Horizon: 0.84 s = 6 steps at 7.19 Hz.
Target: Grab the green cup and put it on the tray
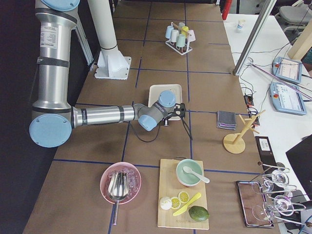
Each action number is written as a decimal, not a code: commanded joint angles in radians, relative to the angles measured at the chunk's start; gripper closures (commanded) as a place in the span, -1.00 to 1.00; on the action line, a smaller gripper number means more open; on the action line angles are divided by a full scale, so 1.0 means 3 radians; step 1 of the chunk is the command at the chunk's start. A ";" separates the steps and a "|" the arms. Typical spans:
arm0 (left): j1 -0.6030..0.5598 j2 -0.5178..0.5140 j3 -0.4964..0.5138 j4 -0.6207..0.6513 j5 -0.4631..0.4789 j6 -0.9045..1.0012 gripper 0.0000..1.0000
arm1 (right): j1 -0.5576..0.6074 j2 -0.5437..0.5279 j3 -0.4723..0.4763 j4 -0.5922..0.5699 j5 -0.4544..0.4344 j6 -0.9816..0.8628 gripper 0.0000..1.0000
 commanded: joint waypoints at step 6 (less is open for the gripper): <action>0.0046 -0.0080 -0.0023 -0.0012 0.0004 0.0025 -1.00 | -0.1351 0.1357 0.0030 -0.0711 -0.0857 0.1398 1.00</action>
